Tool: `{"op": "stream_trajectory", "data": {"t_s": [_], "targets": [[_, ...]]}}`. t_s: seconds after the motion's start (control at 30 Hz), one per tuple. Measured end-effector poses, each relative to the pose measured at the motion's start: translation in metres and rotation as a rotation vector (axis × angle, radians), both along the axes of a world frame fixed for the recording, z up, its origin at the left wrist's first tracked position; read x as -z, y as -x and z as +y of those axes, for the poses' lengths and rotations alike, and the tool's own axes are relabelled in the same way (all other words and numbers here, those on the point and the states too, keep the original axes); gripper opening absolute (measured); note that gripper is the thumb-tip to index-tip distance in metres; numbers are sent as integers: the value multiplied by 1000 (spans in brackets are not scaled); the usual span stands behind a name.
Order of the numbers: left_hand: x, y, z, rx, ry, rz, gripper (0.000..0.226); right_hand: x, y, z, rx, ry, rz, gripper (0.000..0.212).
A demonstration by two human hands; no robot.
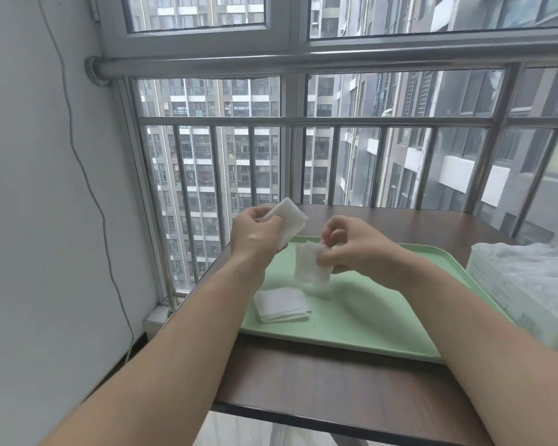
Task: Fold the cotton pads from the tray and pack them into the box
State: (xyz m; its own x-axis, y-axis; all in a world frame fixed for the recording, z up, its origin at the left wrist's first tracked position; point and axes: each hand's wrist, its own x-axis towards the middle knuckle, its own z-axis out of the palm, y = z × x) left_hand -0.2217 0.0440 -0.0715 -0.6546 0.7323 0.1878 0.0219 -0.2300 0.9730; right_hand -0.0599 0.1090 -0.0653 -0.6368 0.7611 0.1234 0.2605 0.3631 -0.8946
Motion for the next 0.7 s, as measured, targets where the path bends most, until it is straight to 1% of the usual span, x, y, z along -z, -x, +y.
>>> {"op": "stream_trajectory", "data": {"t_s": [0.13, 0.23, 0.27, 0.33, 0.43, 0.5, 0.7], "targets": [[0, 0, 0, 36, 7, -16, 15, -8, -11, -5, -150, 121, 213, 30], [0, -3, -1, 138, 47, -2, 11, -10, -12, -10, -156, 126, 298, 28], [0, -6, -1, 186, 53, -12, 12, -10, -12, -10, -142, 119, 318, 26], [-1, -10, -2, 265, 46, -25, 20, -11, -12, -11, -94, 92, 336, 25], [-2, -15, -5, 330, 27, 0, 15, -11, -13, -13, -7, 1, 299, 21], [-2, -15, -5, 359, 21, 16, 19, -11, -13, -14, 51, -55, 279, 18], [-2, -14, -6, 402, 26, 43, 21, -11, -12, -12, 142, -104, 320, 19]]}}
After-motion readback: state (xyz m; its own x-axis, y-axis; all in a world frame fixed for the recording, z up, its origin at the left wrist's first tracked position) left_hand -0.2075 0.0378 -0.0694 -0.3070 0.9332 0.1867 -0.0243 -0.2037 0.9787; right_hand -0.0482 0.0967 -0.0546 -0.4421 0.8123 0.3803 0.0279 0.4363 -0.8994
